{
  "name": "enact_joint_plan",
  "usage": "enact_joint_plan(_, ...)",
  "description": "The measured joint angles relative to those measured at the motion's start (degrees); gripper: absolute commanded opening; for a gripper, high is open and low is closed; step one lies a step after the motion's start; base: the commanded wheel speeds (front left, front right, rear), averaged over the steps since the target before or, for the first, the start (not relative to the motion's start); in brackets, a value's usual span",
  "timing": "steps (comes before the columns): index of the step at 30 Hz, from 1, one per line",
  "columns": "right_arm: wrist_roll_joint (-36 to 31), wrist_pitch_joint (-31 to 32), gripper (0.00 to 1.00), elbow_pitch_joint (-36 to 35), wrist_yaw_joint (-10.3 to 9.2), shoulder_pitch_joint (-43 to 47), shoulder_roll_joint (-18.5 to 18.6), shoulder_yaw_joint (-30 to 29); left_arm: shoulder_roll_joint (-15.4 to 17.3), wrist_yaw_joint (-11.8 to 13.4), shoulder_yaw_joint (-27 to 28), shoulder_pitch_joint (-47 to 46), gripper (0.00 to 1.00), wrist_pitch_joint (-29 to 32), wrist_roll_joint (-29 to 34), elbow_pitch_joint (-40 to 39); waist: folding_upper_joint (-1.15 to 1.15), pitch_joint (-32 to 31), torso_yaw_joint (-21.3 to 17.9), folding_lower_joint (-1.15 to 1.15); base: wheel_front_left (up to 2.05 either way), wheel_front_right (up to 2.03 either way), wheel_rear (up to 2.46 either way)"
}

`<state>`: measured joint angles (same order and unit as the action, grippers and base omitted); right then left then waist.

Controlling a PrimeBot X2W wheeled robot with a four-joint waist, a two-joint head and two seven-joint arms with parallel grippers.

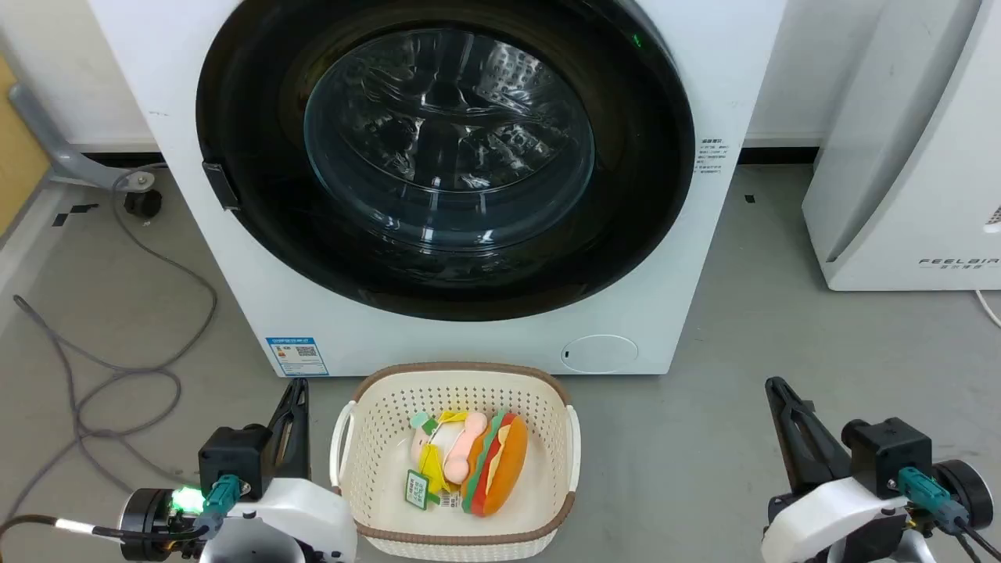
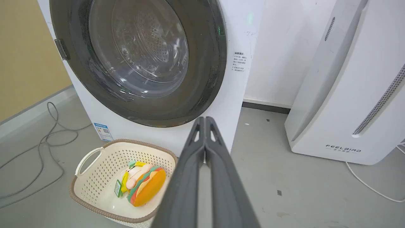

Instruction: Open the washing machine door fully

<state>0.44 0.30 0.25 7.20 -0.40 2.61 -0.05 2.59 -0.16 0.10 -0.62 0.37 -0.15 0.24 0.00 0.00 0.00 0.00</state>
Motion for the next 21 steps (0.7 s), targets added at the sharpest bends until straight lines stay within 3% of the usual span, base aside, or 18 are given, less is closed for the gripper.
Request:
enact_joint_plan(14,0.0,0.0,0.00,0.0,0.00,0.0,0.0,0.0,0.0,0.0,0.0,0.0,0.00,0.0,0.0,0.0,0.00,0.0,0.0,0.00,0.00,0.00,0.00)
enact_joint_plan(15,0.0,0.0,1.00,0.0,-0.01,0.0,0.0,0.0,0.0,0.0,0.0,0.0,1.00,0.0,0.0,0.0,0.00,0.0,0.0,0.00,0.00,0.00,0.00)
enact_joint_plan(21,0.0,0.1,1.00,0.1,-0.11,0.0,0.0,0.0,-0.1,0.0,0.0,0.0,1.00,0.1,0.0,0.1,0.00,0.0,0.0,0.00,0.00,0.00,0.00)
